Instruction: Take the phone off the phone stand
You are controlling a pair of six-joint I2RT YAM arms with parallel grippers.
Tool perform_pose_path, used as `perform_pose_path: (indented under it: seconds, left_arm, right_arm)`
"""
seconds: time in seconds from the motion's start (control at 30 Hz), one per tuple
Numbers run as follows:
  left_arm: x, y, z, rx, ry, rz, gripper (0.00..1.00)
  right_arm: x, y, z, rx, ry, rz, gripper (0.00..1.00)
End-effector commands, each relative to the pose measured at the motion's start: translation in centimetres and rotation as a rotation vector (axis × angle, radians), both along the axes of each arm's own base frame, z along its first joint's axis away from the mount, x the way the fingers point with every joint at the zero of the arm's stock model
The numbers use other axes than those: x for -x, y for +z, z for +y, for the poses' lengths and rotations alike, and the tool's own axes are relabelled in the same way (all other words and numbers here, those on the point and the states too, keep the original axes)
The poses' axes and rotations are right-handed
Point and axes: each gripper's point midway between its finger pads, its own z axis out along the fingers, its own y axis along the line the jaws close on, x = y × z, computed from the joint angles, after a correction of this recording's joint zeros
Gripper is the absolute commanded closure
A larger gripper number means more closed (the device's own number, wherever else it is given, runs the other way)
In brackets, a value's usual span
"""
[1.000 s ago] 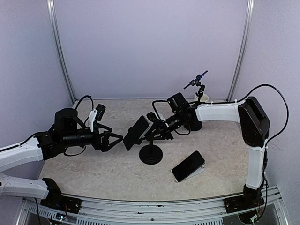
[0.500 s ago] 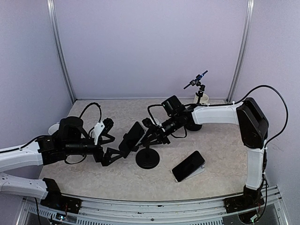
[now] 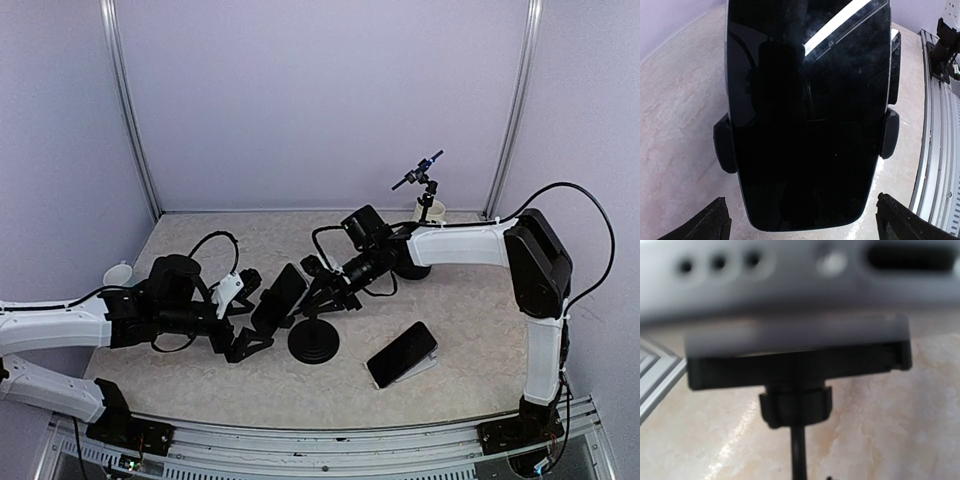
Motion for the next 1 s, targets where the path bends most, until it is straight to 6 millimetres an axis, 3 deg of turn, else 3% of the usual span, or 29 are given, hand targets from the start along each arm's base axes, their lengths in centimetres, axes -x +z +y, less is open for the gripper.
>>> perform_pose_path:
  seconds: [0.0, 0.27, 0.53, 0.9, 0.97]
  left_arm:
    - [0.1, 0.5, -1.0, 0.020, -0.051, -0.030, 0.01]
    - [-0.1, 1.0, -2.6, 0.047, -0.069, -0.062, 0.01]
    - [-0.3, -0.6, -3.9, 0.001, -0.071, -0.075, 0.09]
    - [-1.4, 2.2, -3.2, 0.134, 0.052, -0.168, 0.42]
    - [-1.4, 2.3, -3.0, 0.140, 0.073, -0.172, 0.47]
  right_arm:
    - [1.2, 3.4, 0.9, -0.101, 0.074, -0.026, 1.00]
    - [1.3, 3.3, 1.0, -0.100, 0.080, -0.025, 1.00]
    - [1.3, 3.2, 1.1, -0.093, 0.080, -0.029, 1.00]
    - [0.9, 3.1, 1.2, -0.090, 0.068, -0.033, 1.00]
    - [0.5, 3.3, 1.3, -0.095, 0.050, -0.027, 0.91]
